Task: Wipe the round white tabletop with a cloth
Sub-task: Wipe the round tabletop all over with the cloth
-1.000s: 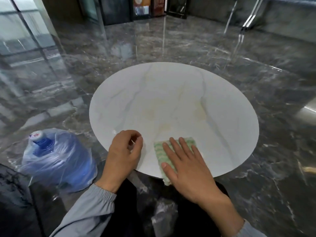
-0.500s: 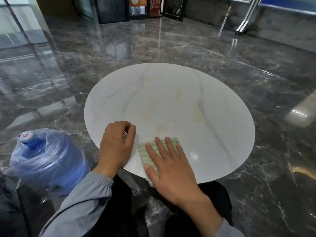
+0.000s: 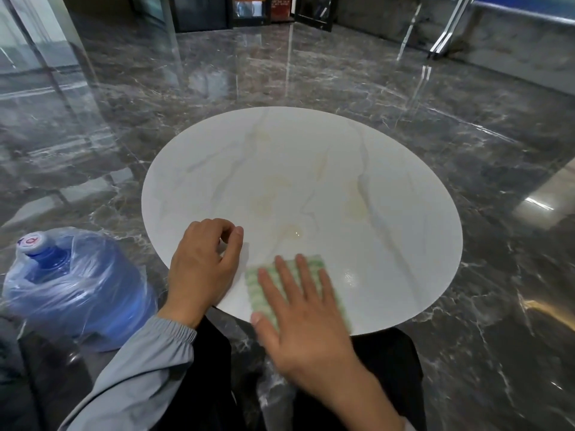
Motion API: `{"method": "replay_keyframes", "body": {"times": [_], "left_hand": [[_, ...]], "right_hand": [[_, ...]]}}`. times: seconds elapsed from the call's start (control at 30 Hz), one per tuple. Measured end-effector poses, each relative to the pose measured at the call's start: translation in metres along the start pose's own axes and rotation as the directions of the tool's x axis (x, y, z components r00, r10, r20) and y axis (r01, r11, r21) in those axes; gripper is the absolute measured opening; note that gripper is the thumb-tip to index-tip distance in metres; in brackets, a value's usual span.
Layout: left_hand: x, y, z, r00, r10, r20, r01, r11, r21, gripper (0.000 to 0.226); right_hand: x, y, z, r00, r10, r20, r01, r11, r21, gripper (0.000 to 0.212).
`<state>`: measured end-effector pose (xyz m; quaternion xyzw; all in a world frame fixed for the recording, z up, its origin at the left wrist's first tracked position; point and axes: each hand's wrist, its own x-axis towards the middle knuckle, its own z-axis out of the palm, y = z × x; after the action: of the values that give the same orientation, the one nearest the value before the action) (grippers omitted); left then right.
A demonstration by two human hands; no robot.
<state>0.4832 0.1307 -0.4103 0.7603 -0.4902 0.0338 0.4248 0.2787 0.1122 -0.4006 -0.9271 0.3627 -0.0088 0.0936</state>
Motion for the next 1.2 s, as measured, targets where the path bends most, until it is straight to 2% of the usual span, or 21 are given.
{"method": "replay_keyframes", "body": {"times": [0.07,0.13,0.23,0.3,0.4,0.47,0.53,0.6,0.7,0.8,0.9,0.97,1.07,1.13,1.2], "left_hand": [[0.0,0.0,0.0,1.0,0.001,0.001,-0.001,1.0,0.007,0.02],[0.0,0.0,-0.001,1.0,-0.009,0.017,0.009,1.0,0.008,0.017],[0.0,-0.001,-0.001,0.999,-0.006,0.034,0.006,1.0,0.01,0.017],[0.0,-0.001,-0.001,0.999,-0.006,0.035,0.006,1.0,0.012,0.018],[0.0,0.0,-0.001,1.0,-0.011,0.029,0.011,1.0,0.011,0.018],[0.0,0.0,-0.001,1.0,-0.015,0.027,0.015,1.0,0.007,0.017],[0.0,0.0,-0.001,0.999,-0.016,0.031,0.016,1.0,0.008,0.017],[0.0,-0.001,-0.001,0.999,-0.012,0.032,0.012,1.0,0.014,0.018],[0.0,-0.002,0.0,0.999,0.002,0.032,-0.002,1.0,0.019,0.016],[0.0,-0.004,0.001,0.999,0.005,0.041,-0.005,1.0,0.009,0.014],[-0.001,-0.007,0.002,0.999,0.006,0.049,-0.006,1.0,0.014,0.012],[-0.001,-0.007,0.003,0.999,0.001,0.04,-0.002,1.0,0.023,0.012],[-0.001,-0.008,0.005,1.0,-0.007,0.022,0.006,0.999,0.034,0.013],[-0.001,-0.008,0.005,1.0,-0.009,0.018,0.008,0.999,0.035,0.013],[-0.001,-0.008,0.005,1.0,-0.008,0.014,0.007,0.999,0.039,0.013]], "right_hand": [[-0.006,-0.003,0.002,0.998,-0.055,-0.003,0.055,0.998,0.016,0.067],[-0.006,0.022,-0.004,0.999,-0.022,-0.029,0.023,1.0,0.018,0.064],[-0.003,0.087,-0.017,0.986,0.16,-0.046,-0.161,0.987,-0.016,0.062],[0.001,0.126,-0.029,0.948,0.317,0.001,-0.317,0.948,-0.012,0.064],[0.009,0.132,-0.032,0.91,0.414,0.033,-0.414,0.91,-0.015,0.065],[0.012,0.098,-0.022,0.939,0.343,0.003,-0.342,0.937,-0.069,0.066],[0.005,0.05,-0.008,0.986,0.161,-0.035,-0.164,0.984,-0.07,0.065],[-0.006,0.02,0.001,1.0,0.016,-0.016,-0.016,1.0,-0.021,0.064],[-0.01,0.033,-0.005,1.0,-0.022,-0.02,0.022,1.0,0.015,0.062],[-0.005,0.094,-0.023,0.988,0.145,-0.057,-0.147,0.989,-0.03,0.06],[-0.003,0.159,-0.046,0.92,0.39,0.032,-0.39,0.921,-0.015,0.062],[0.0,0.17,-0.049,0.89,0.452,0.057,-0.452,0.892,-0.015,0.063],[0.002,0.129,-0.032,0.931,0.365,0.03,-0.364,0.931,-0.025,0.065],[-0.004,0.08,-0.015,0.979,0.204,-0.02,-0.204,0.979,-0.022,0.066],[-0.015,0.041,-0.003,0.998,0.059,-0.035,-0.06,0.998,-0.006,0.064]]}}
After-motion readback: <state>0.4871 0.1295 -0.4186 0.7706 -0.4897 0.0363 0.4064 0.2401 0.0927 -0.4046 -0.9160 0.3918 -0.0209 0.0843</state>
